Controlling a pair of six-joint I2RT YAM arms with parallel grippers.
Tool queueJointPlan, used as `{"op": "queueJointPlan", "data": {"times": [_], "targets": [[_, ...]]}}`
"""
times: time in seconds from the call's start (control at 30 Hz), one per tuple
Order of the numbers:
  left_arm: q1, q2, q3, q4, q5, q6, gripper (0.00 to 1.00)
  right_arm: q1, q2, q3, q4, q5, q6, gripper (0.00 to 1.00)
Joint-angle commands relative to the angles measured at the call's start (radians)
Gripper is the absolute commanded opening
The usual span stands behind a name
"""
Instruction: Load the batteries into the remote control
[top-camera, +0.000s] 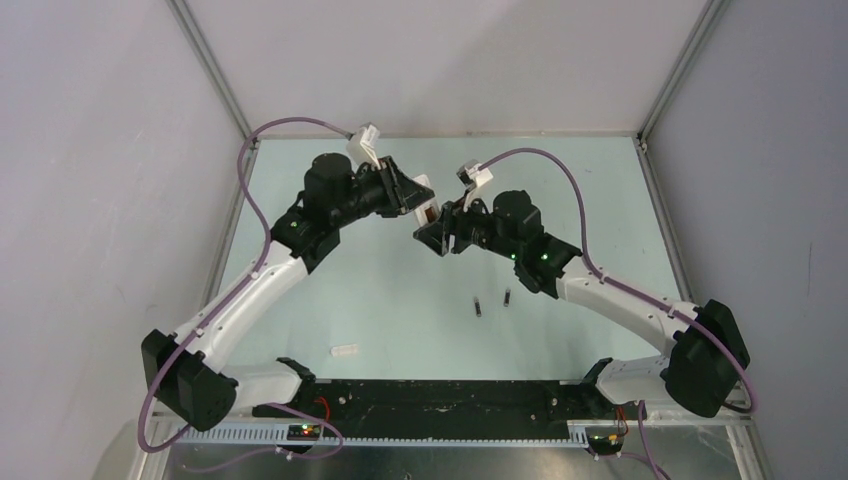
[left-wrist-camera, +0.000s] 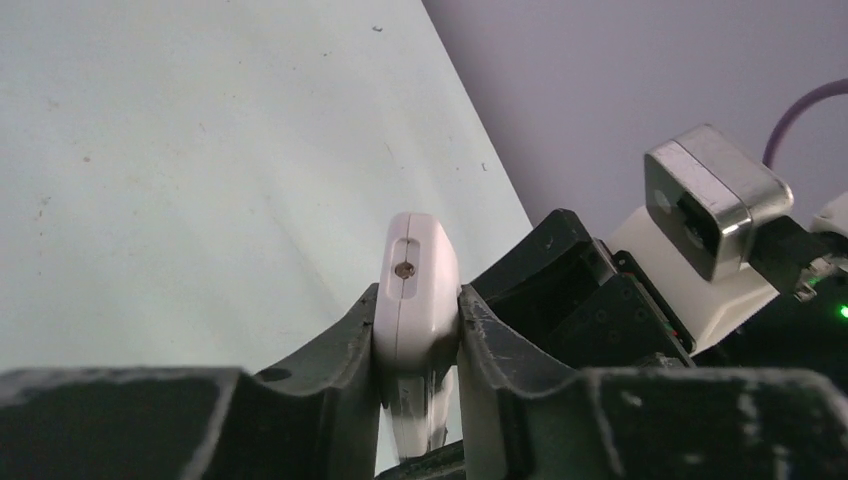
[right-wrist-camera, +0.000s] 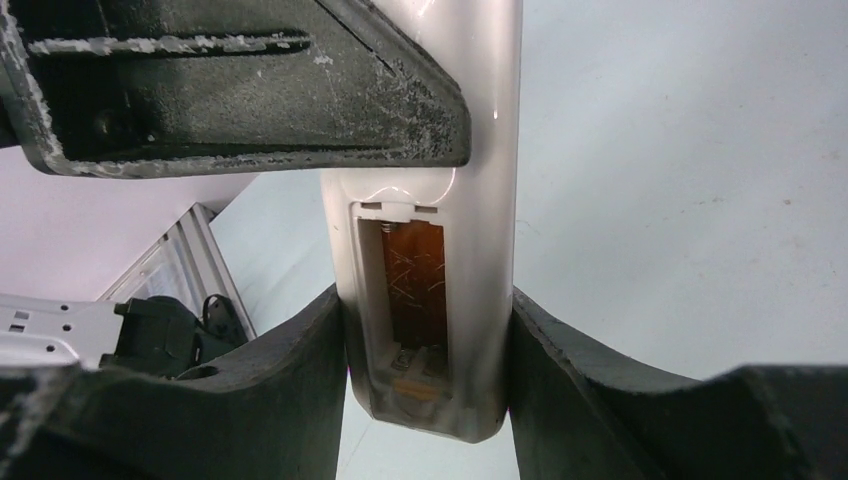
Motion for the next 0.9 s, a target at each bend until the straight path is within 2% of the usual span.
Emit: {"op": "queueJointPlan", "data": {"times": [0.0,0.03,0.1,0.17,0.2,0.23,0.27,0.3,0.53,0.7,0.87], "targets": [[-0.006,-0.032,-0.015,0.075,-0.006,0.002,0.20,-0.012,-0.004,0.056,0.072,-0.061,0.034,0.40],[-0.006,-0.032,-0.016,0.074,-0.013,0.008,0.10,-0.017,0.002,0.061,0.057,-0.066,0.050,0.40],[-0.006,-0.038,-0.017,0.075,-0.027,0.020,0.01,-0.024,0.008,0.075,0.025,-0.067,0.074,0.44],[-0.006,-0.046,-0.019,0.074,-0.044,0.041,0.00,-0.025,-0.001,0.078,-0.013,-0.051,0.067,0.58],[-0.006,-0.053,-0.022,0.073,-0.049,0.049,0.00,-0.020,-0.010,0.076,-0.037,-0.030,0.044,0.78],[-0.006,-0.058,-0.025,0.072,-0.059,0.067,0.00,-0.016,-0.032,0.065,-0.045,-0.016,0.032,0.89],[-0.006,-0.066,-0.029,0.070,-0.063,0.076,0.00,-0.011,-0.047,0.060,-0.056,0.013,0.013,0.97],[-0.005,-0.068,-0.033,0.067,-0.067,0.095,0.00,-0.011,-0.077,0.047,-0.060,0.023,0.009,0.99],[0.012,-0.088,-0.060,0.037,-0.077,0.181,0.00,-0.039,-0.229,-0.030,-0.107,0.128,0.026,0.99],[0.029,-0.088,-0.080,0.018,-0.058,0.209,0.00,-0.047,-0.240,-0.066,-0.278,0.324,0.037,0.82],[0.034,-0.094,-0.116,0.015,-0.060,0.217,0.00,-0.037,-0.125,-0.066,-0.421,0.406,0.077,0.68]]}}
